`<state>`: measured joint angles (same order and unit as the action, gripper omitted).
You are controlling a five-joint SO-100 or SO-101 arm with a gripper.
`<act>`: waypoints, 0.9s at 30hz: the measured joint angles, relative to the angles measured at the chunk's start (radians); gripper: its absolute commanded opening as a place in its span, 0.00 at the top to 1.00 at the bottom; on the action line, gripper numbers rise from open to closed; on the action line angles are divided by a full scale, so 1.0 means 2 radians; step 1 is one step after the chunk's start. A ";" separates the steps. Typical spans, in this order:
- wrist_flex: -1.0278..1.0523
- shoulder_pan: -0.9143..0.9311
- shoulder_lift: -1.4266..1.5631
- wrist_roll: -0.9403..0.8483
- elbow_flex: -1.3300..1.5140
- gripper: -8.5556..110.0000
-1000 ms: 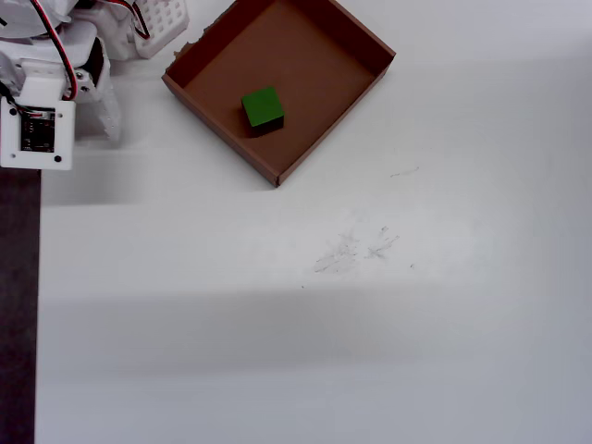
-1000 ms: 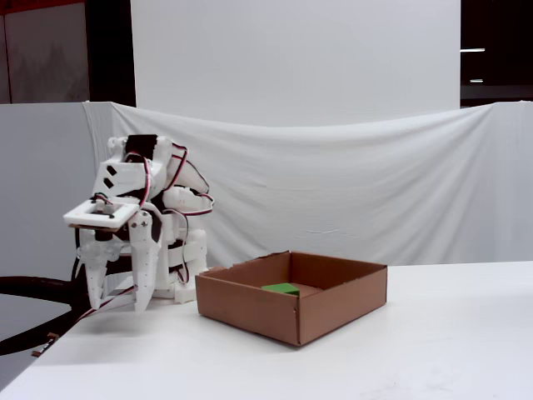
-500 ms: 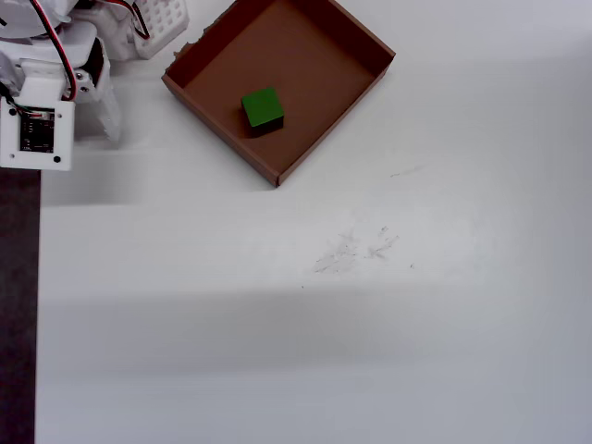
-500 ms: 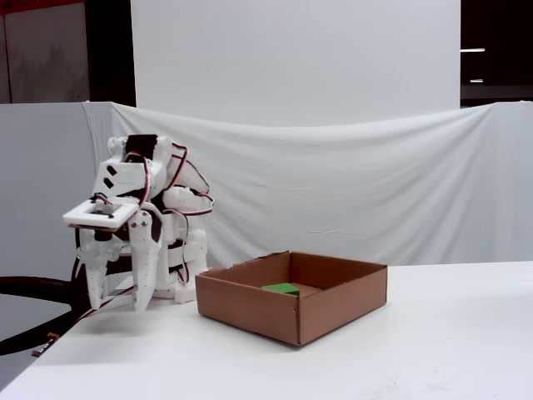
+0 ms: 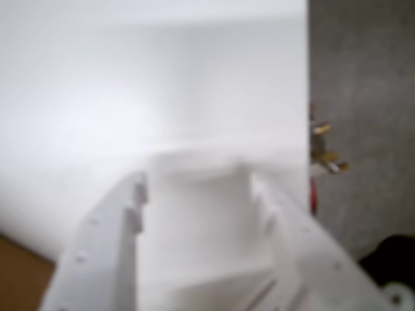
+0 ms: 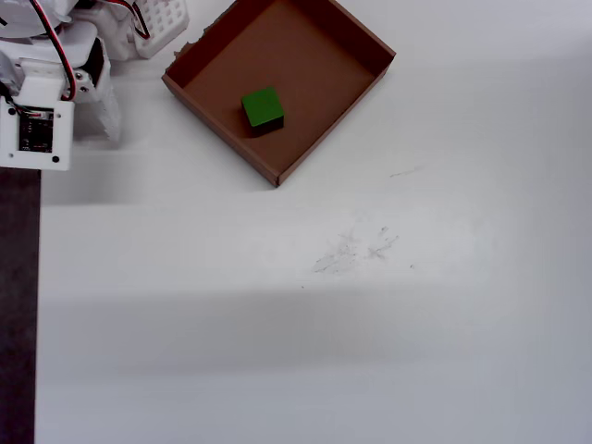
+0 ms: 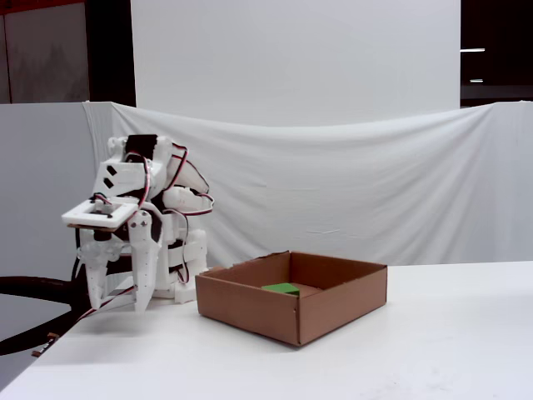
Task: Grasp a green cube and put it in a box.
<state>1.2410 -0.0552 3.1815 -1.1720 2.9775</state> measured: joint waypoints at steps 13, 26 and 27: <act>0.000 0.000 0.000 0.006 0.000 0.74; 0.000 0.000 0.000 0.008 0.000 0.74; 0.000 0.000 0.000 0.009 0.000 0.74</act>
<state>1.2410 -0.0552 3.1815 -1.1536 2.9775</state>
